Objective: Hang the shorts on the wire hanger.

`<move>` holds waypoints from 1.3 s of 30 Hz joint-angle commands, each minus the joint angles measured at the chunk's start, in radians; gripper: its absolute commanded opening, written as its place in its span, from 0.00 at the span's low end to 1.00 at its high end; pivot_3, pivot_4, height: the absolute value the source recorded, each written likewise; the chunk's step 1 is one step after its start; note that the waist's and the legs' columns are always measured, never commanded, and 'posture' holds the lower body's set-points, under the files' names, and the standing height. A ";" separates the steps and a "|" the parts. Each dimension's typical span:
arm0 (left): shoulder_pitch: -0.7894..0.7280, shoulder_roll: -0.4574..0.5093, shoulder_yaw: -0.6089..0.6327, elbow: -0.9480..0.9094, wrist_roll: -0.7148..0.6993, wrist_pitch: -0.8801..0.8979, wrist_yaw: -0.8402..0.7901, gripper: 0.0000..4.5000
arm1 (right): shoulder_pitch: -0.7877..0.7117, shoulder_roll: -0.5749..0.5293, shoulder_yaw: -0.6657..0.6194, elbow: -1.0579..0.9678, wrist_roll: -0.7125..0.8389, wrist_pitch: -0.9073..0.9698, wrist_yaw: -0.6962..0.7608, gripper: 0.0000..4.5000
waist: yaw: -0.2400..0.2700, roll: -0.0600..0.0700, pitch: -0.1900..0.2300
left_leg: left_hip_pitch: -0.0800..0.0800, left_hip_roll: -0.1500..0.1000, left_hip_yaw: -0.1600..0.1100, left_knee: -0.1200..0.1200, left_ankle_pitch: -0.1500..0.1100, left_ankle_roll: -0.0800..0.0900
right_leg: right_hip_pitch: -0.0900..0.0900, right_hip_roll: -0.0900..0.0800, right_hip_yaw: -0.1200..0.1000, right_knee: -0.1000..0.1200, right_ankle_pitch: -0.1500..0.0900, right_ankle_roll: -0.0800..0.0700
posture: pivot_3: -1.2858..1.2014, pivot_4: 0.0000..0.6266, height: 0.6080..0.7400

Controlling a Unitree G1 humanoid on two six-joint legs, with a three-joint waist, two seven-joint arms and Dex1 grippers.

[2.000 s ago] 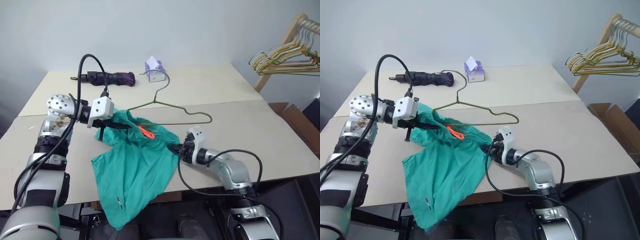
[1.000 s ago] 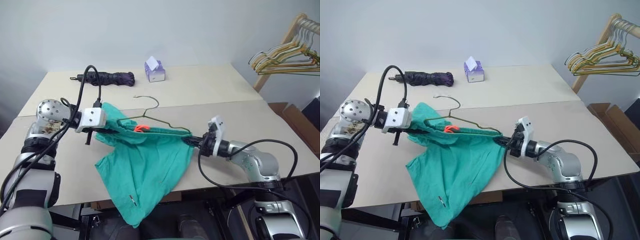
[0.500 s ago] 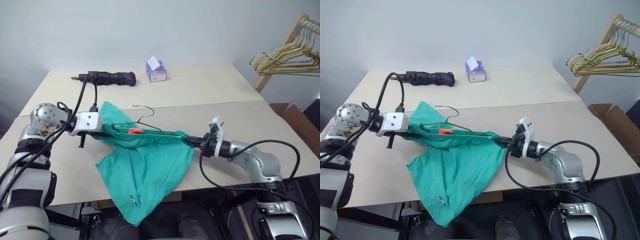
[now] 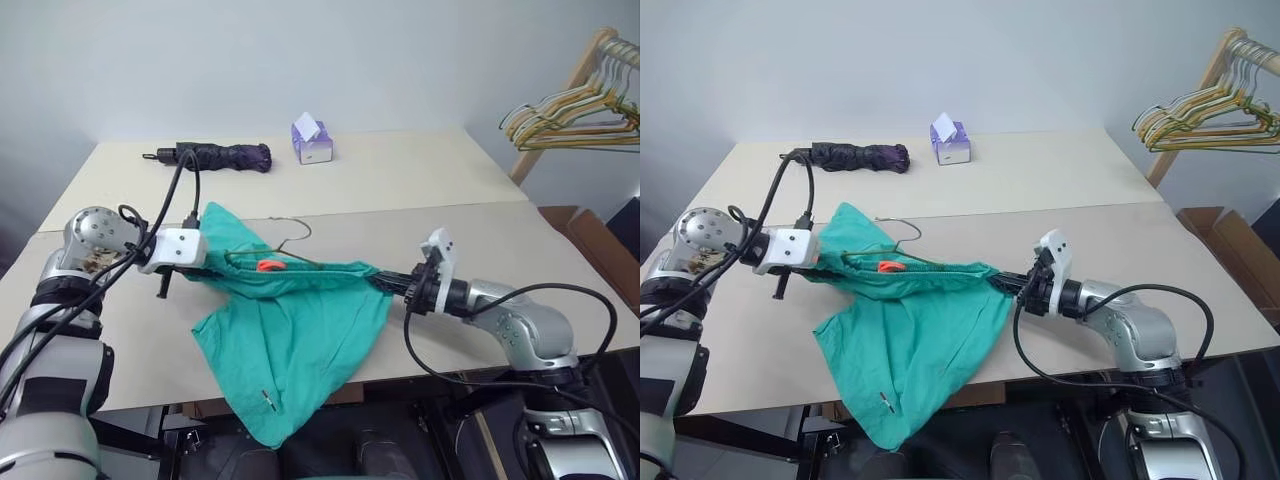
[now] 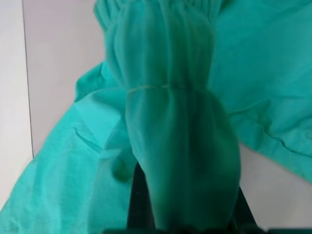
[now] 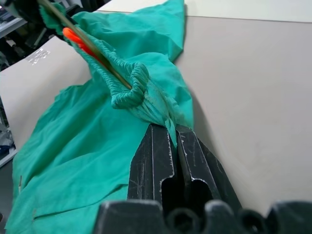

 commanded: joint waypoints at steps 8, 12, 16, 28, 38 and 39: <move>-0.072 -0.053 0.035 0.038 -0.003 0.050 0.038 0.00 | -0.011 -0.072 -0.023 -0.090 -0.004 -0.037 0.024 0.39 | -0.002 -0.001 0.000 | 0.000 0.000 0.000 0.000 0.000 0.000 | 0.000 0.000 0.000 0.000 0.000 0.000 | 0.49 0.00 1.00; -0.072 -0.053 0.042 0.039 -0.006 0.048 0.040 0.00 | -0.007 -0.092 -0.024 -0.107 -0.005 -0.042 0.038 0.69 | -0.002 -0.001 0.000 | 0.000 0.000 0.000 0.000 0.000 0.000 | 0.000 0.000 0.000 0.000 0.000 0.000 | 0.49 0.00 1.00; -0.079 -0.057 0.052 0.034 -0.009 0.046 0.047 0.00 | -0.062 -0.119 -0.008 -0.128 -0.018 -0.020 0.032 1.00 | -0.001 -0.001 0.000 | 0.000 0.000 0.000 0.000 0.000 0.000 | 0.000 0.000 0.000 0.000 0.000 0.000 | 0.49 0.00 1.00; -0.130 -0.123 0.084 -0.006 -0.055 0.059 0.016 0.00 | -0.511 -0.247 0.312 0.030 -0.176 0.238 0.106 1.00 | -0.004 -0.001 0.000 | -0.001 0.000 0.000 0.001 0.000 0.000 | -0.001 0.000 0.000 0.000 0.000 0.000 | 0.49 0.00 1.00; -0.127 -0.162 0.101 -0.071 -0.085 0.088 0.009 0.00 | -0.643 -0.187 0.471 0.253 -0.335 0.095 0.243 0.74 | -0.007 -0.001 0.000 | -0.003 0.000 0.000 0.001 0.000 0.000 | -0.003 -0.001 -0.001 0.001 0.000 0.000 | 0.50 0.00 1.00; -0.126 -0.163 0.102 -0.075 -0.085 0.089 0.008 0.00 | -0.647 -0.182 0.469 0.262 -0.343 0.087 0.250 0.66 | -0.007 -0.001 0.000 | -0.003 0.000 0.000 0.001 0.000 0.000 | -0.003 -0.001 -0.001 0.001 0.000 0.000 | 0.50 0.00 1.00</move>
